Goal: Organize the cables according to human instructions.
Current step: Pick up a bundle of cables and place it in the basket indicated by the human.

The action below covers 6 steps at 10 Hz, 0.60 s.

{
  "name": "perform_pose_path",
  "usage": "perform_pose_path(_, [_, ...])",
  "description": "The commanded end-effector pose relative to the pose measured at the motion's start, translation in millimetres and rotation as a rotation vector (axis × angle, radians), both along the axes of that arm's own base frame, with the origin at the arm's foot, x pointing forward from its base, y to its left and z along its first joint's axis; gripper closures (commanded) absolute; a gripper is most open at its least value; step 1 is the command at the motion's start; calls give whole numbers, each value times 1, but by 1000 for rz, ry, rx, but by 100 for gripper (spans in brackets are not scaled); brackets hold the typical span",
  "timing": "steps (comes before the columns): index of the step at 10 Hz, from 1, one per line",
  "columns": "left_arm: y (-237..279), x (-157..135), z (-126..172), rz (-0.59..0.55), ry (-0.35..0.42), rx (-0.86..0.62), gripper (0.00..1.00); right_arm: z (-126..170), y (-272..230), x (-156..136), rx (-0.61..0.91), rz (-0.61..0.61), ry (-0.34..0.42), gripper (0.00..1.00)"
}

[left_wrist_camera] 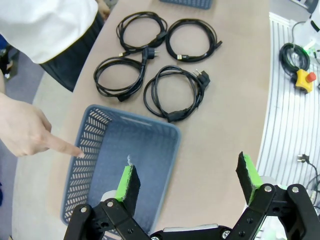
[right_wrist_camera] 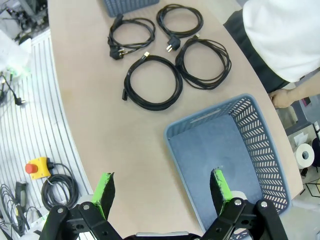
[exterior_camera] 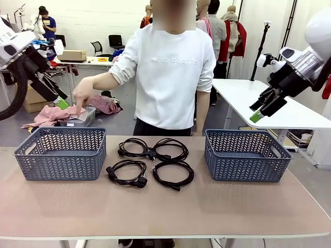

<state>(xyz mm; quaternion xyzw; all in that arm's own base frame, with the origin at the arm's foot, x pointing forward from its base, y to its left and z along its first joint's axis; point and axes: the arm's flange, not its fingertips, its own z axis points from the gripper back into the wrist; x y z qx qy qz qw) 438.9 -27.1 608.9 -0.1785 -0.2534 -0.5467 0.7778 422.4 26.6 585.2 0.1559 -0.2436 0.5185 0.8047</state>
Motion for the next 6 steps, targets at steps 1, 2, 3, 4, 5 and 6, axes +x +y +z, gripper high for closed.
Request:
perform_pose_path(1, [2, 0, 3, -5, 6, -3, 0, 2, 0, 2, 0, 0, -1, 0])
perform_pose_path(2, [2, 0, 3, -5, 6, -3, 0, 2, 0, 2, 0, 0, -1, 0])
perform_pose_path(3, [2, 0, 3, -5, 6, -3, 0, 2, 0, 2, 0, 0, -1, 0])
perform_pose_path(4, [2, 0, 3, -5, 6, -3, 0, 2, 0, 2, 0, 0, -1, 0])
perform_pose_path(5, [2, 0, 3, -5, 6, -3, 0, 2, 0, 2, 0, 0, -1, 0])
perform_pose_path(6, [2, 0, 3, -5, 6, -3, 0, 2, 0, 2, 0, 0, -1, 0])
